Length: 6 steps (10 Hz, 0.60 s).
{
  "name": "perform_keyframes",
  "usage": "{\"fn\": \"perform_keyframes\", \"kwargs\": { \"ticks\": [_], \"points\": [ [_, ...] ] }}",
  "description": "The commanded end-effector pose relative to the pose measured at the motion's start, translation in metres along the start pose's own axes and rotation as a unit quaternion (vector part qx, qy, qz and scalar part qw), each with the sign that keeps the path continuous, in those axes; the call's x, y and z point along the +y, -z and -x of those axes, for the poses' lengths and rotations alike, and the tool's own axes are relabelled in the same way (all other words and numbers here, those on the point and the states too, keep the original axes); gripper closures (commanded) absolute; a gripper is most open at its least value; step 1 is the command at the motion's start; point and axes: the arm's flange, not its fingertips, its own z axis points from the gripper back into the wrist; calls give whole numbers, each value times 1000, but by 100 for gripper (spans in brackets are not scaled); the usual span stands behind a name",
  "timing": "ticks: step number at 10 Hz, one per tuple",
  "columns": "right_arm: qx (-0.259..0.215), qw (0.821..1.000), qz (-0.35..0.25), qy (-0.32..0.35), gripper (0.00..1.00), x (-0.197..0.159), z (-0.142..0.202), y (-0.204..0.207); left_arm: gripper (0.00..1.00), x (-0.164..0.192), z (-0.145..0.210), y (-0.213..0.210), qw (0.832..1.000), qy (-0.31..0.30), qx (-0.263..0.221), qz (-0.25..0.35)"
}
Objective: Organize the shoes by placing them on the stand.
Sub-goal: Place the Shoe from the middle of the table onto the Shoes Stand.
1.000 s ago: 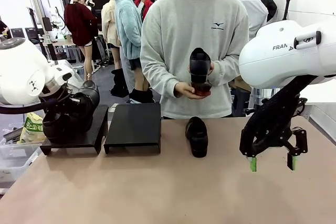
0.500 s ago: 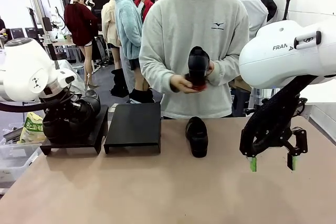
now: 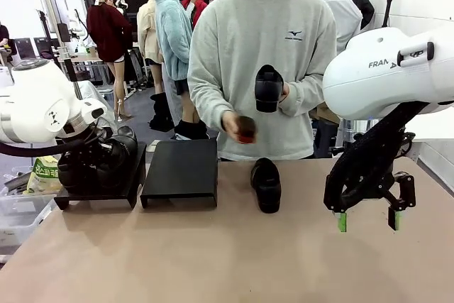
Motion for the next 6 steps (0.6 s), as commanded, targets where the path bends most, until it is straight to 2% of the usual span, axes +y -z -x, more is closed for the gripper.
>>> {"fn": "perform_keyframes", "kwargs": {
  "ticks": [1, 3, 6],
  "points": [
    [3, 1000, -6, 9, 0, 3, 2, 0, 100, -1, -5, 6, 1000, -10, -26, 2],
    [3, 1000, -6, 9, 0, 3, 2, 0, 100, -2, -3, 8, 1000, -11, 0, -13],
    [3, 1000, -6, 9, 0, 3, 2, 0, 41, -4, -5, 3, 1000, -12, -4, -20]
  ]
}}
